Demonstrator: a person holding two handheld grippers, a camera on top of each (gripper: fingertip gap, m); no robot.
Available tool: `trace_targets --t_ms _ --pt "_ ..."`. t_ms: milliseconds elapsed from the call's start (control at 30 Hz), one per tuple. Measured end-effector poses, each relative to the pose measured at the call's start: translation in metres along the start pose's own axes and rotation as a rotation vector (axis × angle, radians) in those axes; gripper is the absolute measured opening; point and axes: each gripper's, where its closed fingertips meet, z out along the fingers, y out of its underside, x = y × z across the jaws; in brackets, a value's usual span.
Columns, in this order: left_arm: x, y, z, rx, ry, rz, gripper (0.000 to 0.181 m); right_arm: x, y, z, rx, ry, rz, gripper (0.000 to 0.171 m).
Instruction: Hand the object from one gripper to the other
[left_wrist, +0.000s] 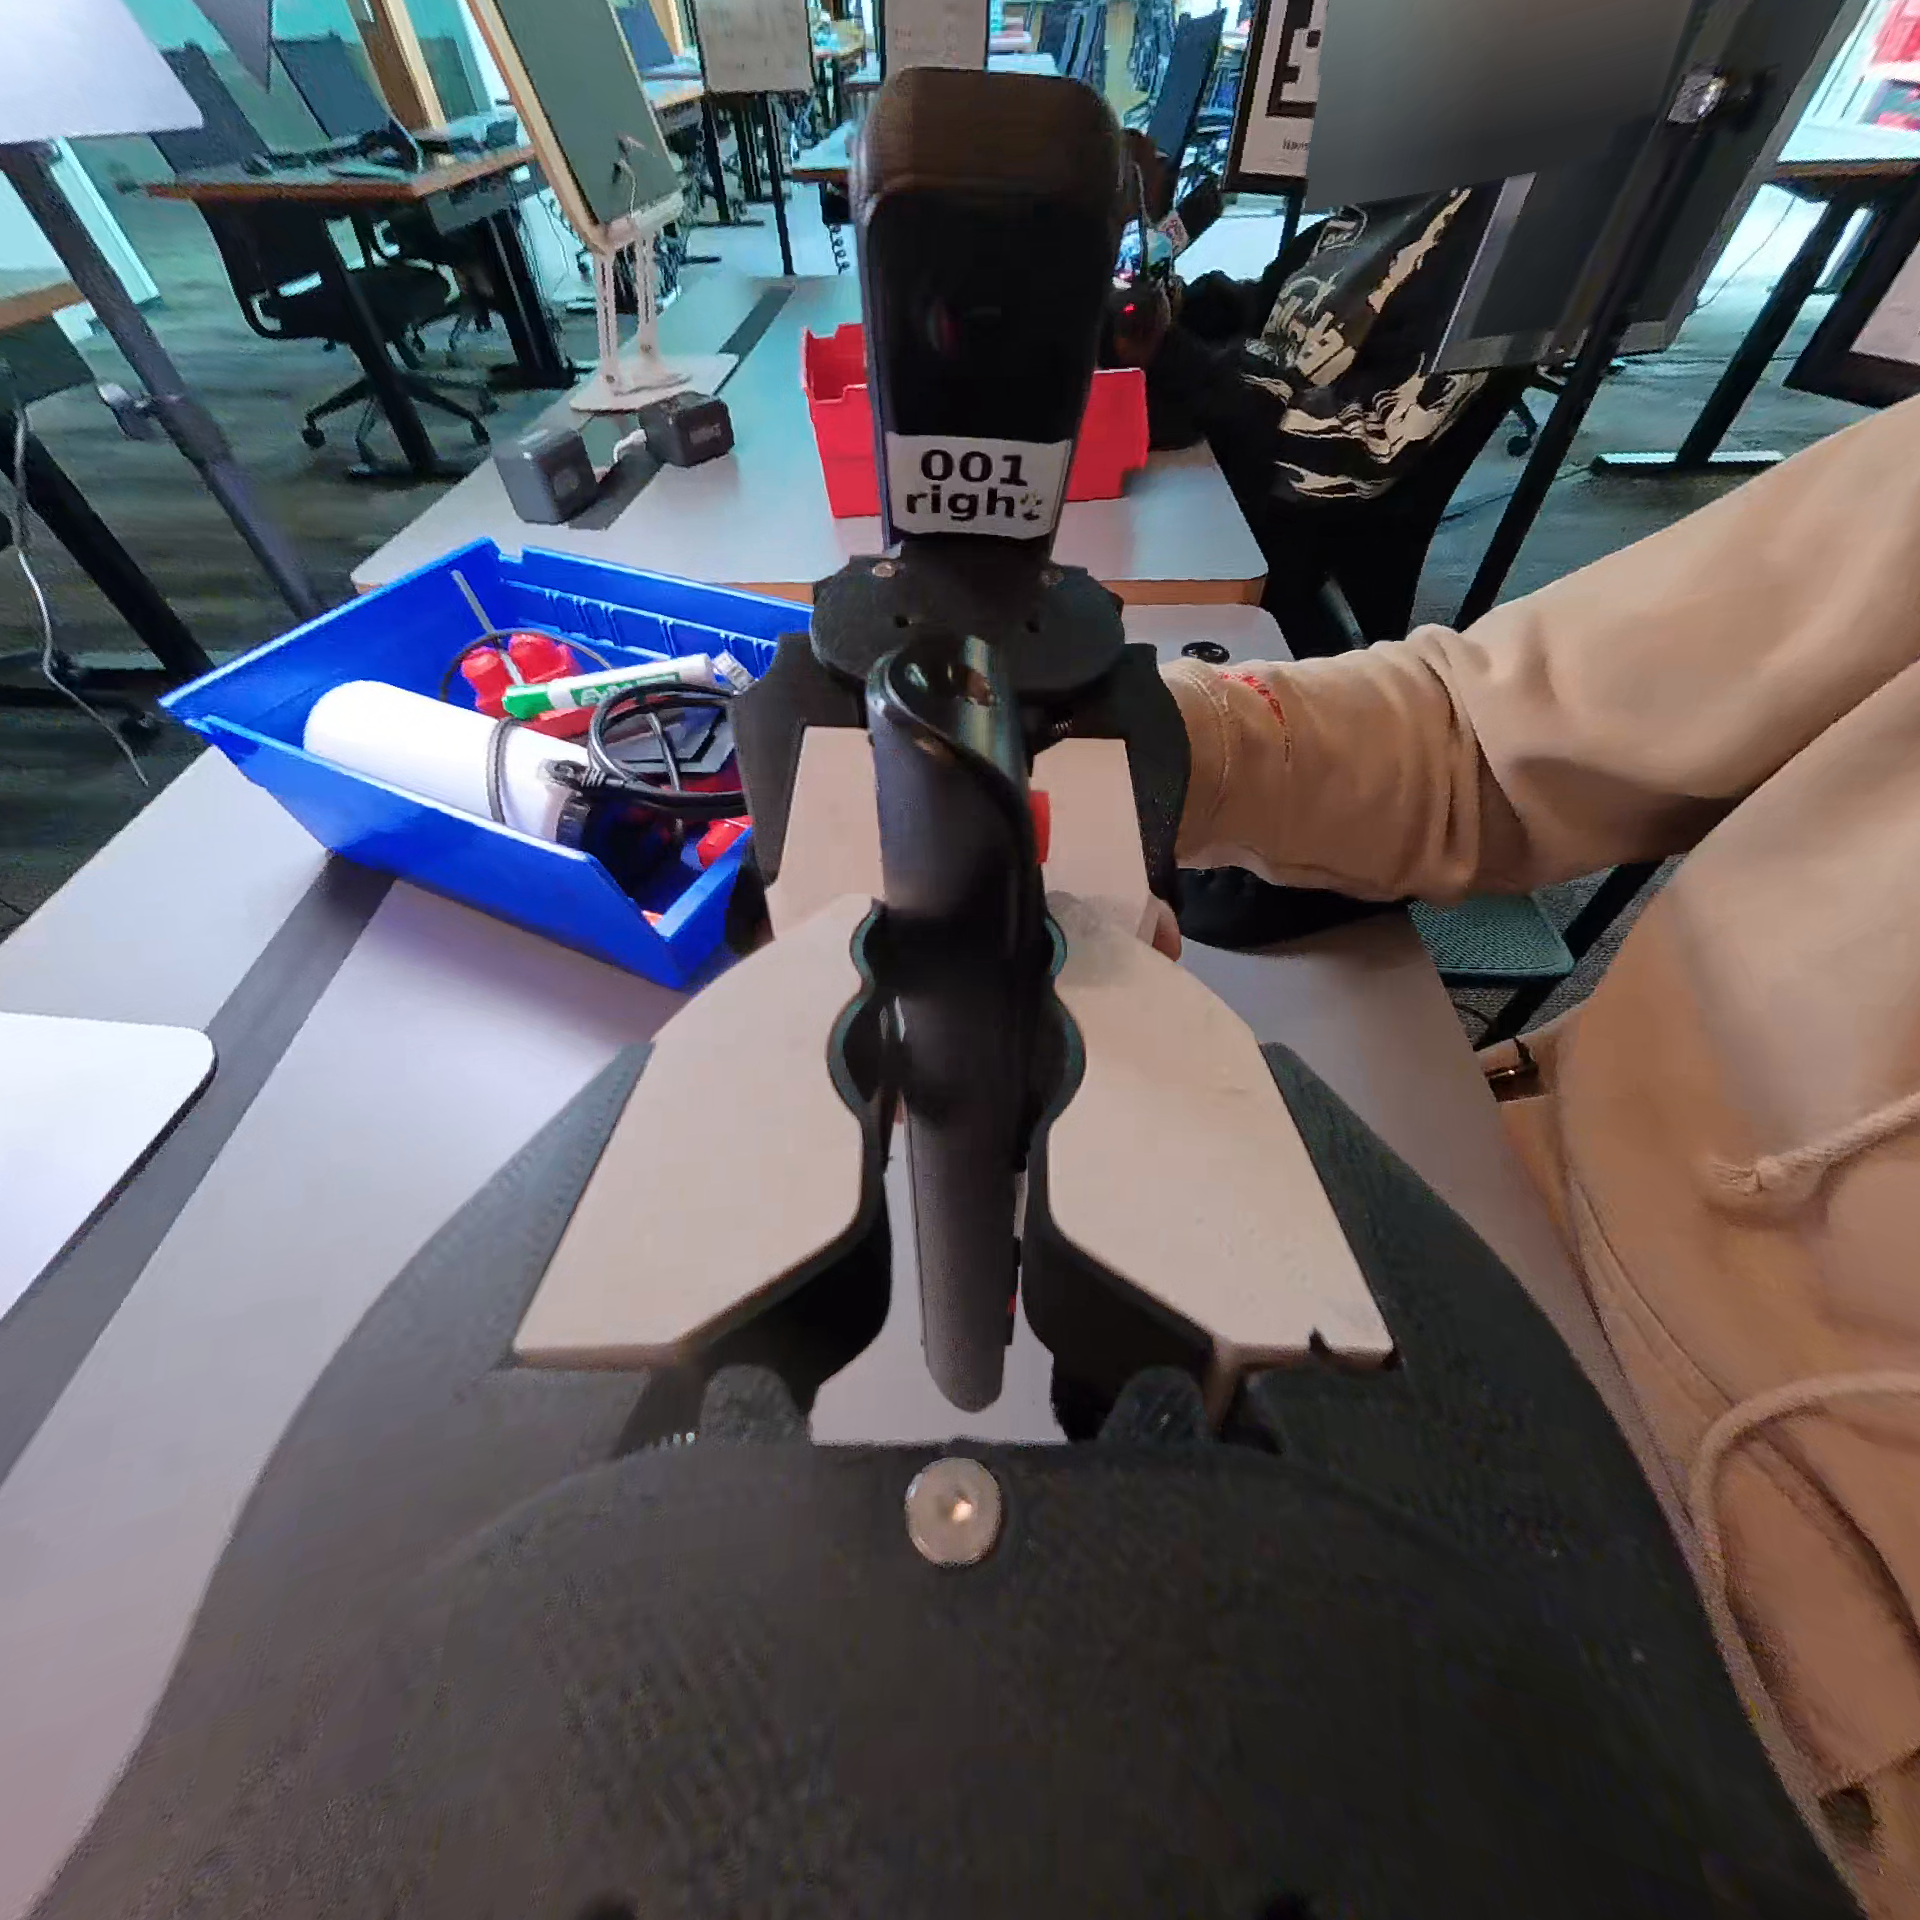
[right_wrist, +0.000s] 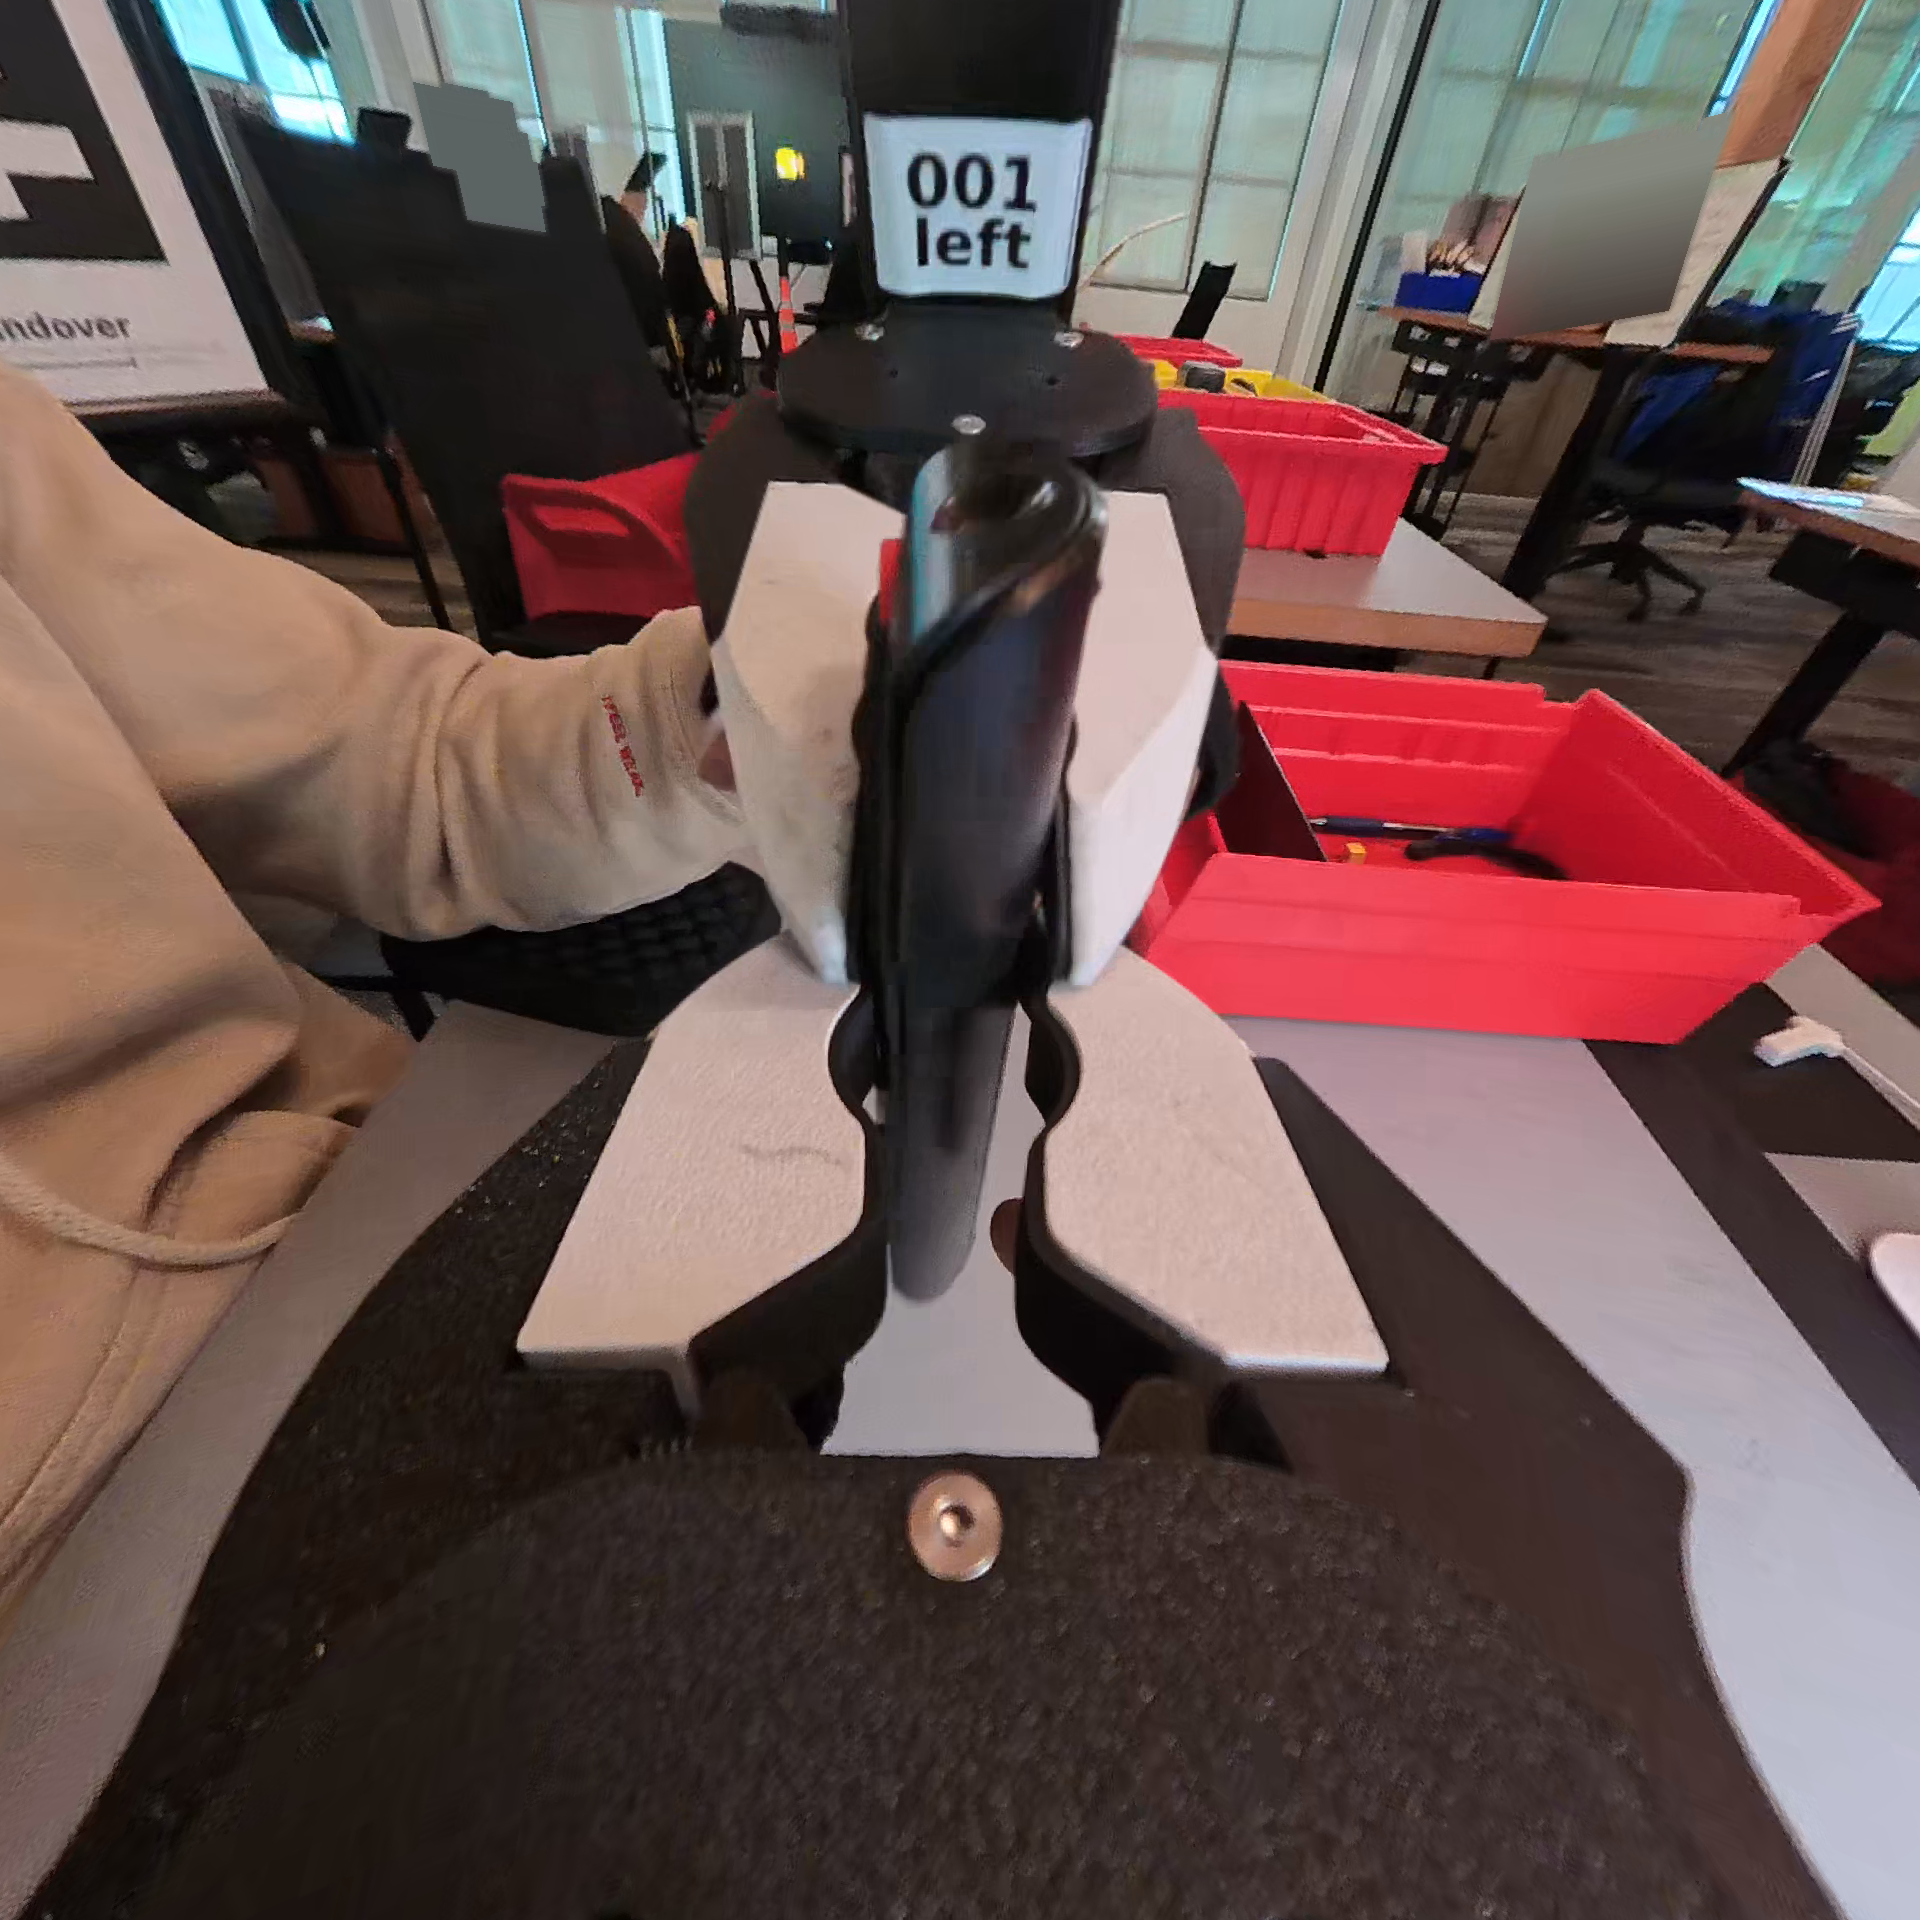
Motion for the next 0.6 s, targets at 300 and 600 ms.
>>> trace_targets --t_ms 300,600 --pt "-0.015 0.002 -0.018 -0.025 -0.056 -0.025 0.025 0.017 -0.031 -0.043 0.105 0.068 0.021 0.035" --pt "0.0 0.016 0.012 -0.072 0.026 -0.009 0.026 0.002 -0.027 -0.022 0.049 0.047 -0.036 0.024"
